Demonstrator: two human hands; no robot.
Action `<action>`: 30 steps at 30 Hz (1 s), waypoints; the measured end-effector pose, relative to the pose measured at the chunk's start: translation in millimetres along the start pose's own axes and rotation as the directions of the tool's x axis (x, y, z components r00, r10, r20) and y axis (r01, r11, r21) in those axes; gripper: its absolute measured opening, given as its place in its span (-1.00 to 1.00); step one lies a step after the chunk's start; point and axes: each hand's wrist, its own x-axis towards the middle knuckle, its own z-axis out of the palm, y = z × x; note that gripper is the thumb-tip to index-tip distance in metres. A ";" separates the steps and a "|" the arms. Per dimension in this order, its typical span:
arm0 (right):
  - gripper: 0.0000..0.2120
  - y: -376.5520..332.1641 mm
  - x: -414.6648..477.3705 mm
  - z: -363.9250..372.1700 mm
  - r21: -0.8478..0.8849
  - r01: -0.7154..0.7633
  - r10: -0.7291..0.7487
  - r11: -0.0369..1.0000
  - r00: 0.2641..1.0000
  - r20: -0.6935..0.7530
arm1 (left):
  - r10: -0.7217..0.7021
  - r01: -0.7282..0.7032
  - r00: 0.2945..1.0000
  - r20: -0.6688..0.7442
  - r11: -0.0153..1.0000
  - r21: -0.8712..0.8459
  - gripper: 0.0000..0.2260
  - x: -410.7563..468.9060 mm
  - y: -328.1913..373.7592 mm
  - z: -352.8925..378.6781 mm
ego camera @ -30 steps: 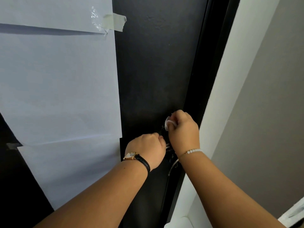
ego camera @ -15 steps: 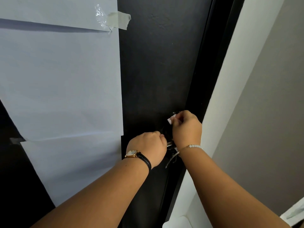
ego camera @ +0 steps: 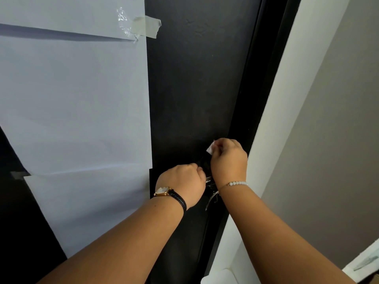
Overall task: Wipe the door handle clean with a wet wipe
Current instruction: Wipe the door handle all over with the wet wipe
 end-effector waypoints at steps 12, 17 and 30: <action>-0.89 3.2 -1.5 1.8 0.009 -0.018 0.017 1.000 0.998 0.062 | 0.007 -0.007 1.000 0.006 1.000 0.007 -0.67 1.2 -0.3 0.8; -0.91 1.4 -2.3 1.1 0.017 0.014 -0.014 1.000 0.999 0.031 | 0.005 -0.005 1.000 0.003 1.000 0.013 -0.67 0.8 -0.4 1.1; -0.90 5.8 3.0 -1.5 -0.072 0.481 -0.457 0.874 0.862 0.218 | 0.001 -0.001 1.000 -0.013 1.000 -0.005 -0.69 1.1 -1.7 1.7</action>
